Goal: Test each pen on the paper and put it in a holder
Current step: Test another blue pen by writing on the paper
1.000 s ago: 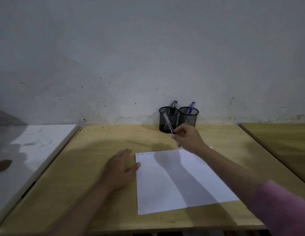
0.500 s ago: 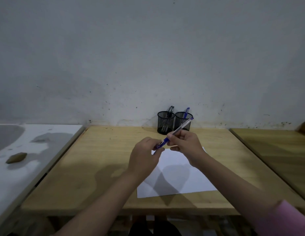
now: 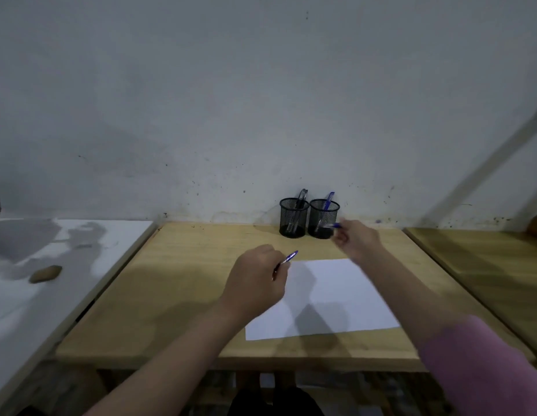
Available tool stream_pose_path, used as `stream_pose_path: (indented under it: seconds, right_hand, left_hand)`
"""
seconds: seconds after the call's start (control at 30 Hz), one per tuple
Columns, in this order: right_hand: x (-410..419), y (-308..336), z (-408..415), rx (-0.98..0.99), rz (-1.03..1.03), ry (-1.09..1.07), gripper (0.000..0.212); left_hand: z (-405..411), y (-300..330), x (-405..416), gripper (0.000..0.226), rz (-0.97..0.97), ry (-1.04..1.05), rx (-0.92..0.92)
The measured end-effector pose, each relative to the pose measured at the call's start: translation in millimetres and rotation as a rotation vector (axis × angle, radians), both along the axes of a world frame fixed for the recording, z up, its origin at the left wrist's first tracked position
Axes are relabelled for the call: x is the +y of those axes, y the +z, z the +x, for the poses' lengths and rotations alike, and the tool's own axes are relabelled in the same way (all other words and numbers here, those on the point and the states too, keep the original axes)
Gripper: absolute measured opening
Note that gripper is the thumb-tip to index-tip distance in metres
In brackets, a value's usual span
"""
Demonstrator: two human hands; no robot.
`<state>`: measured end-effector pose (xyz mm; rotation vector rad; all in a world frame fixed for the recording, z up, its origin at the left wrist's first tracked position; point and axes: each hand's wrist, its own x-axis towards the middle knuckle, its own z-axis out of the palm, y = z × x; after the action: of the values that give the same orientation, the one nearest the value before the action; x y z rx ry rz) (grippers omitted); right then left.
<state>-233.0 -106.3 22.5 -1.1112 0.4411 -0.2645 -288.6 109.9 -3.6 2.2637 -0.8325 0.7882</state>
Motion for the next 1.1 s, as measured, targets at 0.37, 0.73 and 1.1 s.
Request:
stream_pose_path:
  seconds: [0.37, 0.73, 1.1]
  right_hand:
    - [17.9, -37.5, -4.8, 0.171, -0.223, 0.186, 0.01]
    - [37.3, -68.0, 10.9, 0.168, -0.312, 0.199, 0.014]
    - [57.5, -86.1, 50.1, 0.048, -0.306, 0.146, 0.012]
  left_hand:
    - [57.1, -58.0, 84.0, 0.025, -0.033, 0.563, 0.497]
    - [68.1, -95.3, 90.4, 0.029, 0.066, 0.648, 0.404]
    - [68.7, -102.5, 23.9, 0.079, 0.331, 0.21, 0.501]
